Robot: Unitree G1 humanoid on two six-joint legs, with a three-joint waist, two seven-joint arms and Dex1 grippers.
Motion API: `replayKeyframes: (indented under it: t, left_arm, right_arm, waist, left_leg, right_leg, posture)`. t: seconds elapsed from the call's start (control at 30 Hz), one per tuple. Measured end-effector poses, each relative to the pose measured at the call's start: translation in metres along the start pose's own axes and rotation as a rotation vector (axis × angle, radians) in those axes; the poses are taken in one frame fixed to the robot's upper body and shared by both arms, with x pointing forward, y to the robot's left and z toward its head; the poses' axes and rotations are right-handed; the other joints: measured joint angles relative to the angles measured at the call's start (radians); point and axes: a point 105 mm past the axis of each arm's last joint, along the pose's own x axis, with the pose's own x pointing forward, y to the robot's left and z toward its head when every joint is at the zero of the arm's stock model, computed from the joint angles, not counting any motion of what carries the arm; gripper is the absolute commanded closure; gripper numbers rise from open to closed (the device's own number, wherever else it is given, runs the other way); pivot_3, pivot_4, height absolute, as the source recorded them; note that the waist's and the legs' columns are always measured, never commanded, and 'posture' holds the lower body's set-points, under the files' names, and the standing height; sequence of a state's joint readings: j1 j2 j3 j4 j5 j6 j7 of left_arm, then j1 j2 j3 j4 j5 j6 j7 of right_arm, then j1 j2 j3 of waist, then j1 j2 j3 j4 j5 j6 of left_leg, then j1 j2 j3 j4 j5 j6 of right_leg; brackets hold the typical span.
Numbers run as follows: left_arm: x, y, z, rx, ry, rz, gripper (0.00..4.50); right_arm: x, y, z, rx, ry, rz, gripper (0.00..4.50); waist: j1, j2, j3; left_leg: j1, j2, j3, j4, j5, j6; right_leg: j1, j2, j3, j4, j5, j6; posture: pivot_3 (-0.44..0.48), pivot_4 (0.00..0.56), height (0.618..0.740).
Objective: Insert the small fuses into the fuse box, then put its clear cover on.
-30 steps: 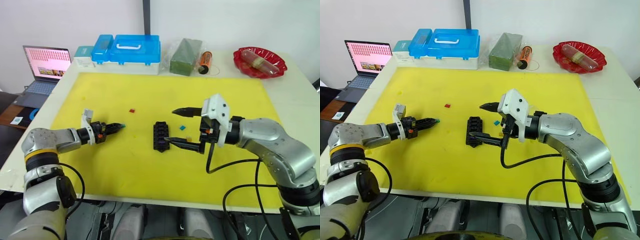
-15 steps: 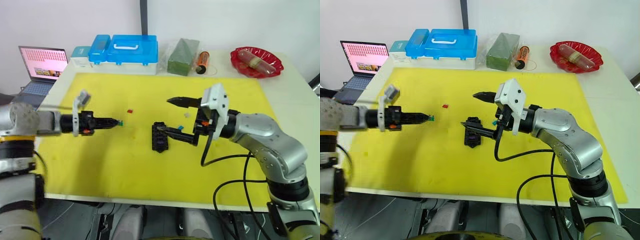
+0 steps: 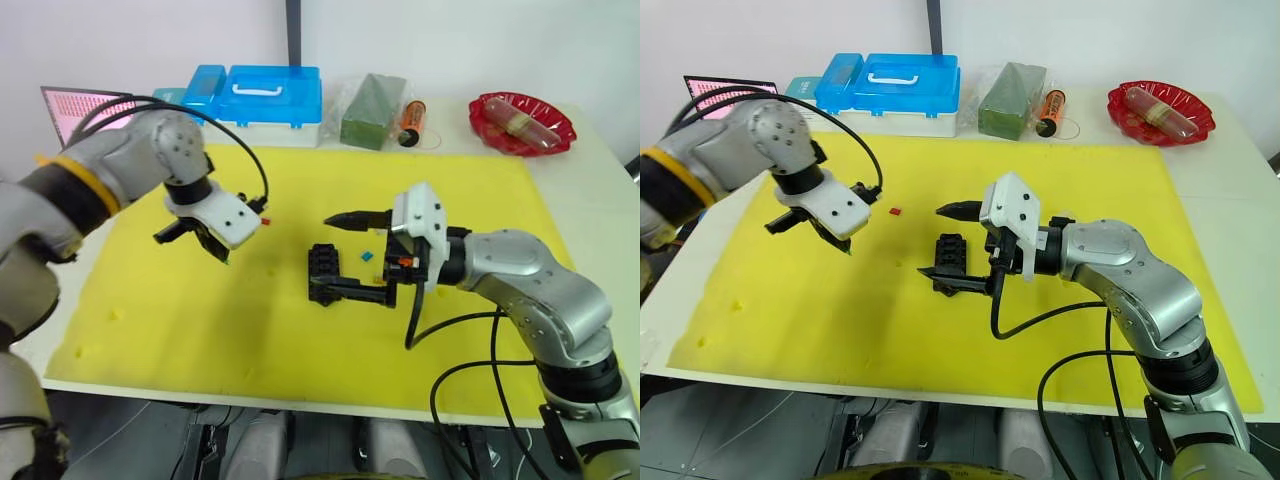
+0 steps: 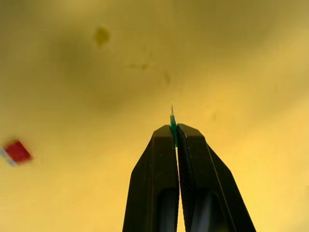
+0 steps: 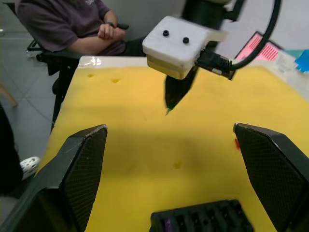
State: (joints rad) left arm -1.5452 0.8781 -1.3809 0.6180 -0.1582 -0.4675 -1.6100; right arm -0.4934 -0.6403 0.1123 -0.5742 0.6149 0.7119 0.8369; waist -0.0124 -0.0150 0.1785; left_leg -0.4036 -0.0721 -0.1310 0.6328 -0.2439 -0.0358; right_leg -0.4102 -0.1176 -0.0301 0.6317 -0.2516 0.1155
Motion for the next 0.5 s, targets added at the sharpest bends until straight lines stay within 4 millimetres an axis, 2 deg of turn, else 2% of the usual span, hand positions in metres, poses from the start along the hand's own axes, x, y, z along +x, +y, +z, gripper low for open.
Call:
replayKeyframes:
  t: [0.1,0.2,0.37,0.5]
  left_arm:
    - [0.011,0.002,0.000,0.169,0.064,-0.083,4.46]
    - [0.012,0.008,0.005,0.320,0.121,-0.126,4.46]
    - [0.020,0.009,0.008,0.444,0.150,-0.174,4.46]
    - [0.050,0.001,0.016,0.515,0.106,-0.226,4.46]
  right_arm:
    - [-0.004,0.003,-0.010,0.029,0.023,0.004,0.00]
    - [-0.008,0.006,-0.017,0.046,0.041,0.002,0.00]
    - [-0.013,0.005,-0.017,0.040,0.044,-0.012,0.00]
    - [-0.015,0.004,-0.020,0.058,0.045,-0.033,0.00]
  waist:
    - [-0.007,-0.001,0.001]
    - [-0.004,-0.001,0.001]
    - [-0.005,-0.001,0.001]
    - [-0.005,-0.001,0.001]
  left_leg:
    - [-0.001,0.000,0.000,0.000,0.000,0.001]
    - [-0.003,0.000,0.000,0.000,0.000,0.001]
    - [-0.003,0.000,0.000,0.003,0.000,0.001]
    - [-0.001,0.000,0.000,0.004,0.000,0.001]
  right_leg:
    - [-0.002,0.001,0.000,0.000,0.000,0.000]
    - [-0.003,0.001,0.000,0.001,0.000,0.000]
    - [-0.002,0.001,0.000,0.001,0.000,0.001]
    - [0.000,0.001,0.000,0.002,0.000,0.001]
  posture:
    - [0.000,0.150,0.740]
    - [0.000,0.150,0.740]
    - [0.000,0.150,0.740]
    - [0.000,0.150,0.740]
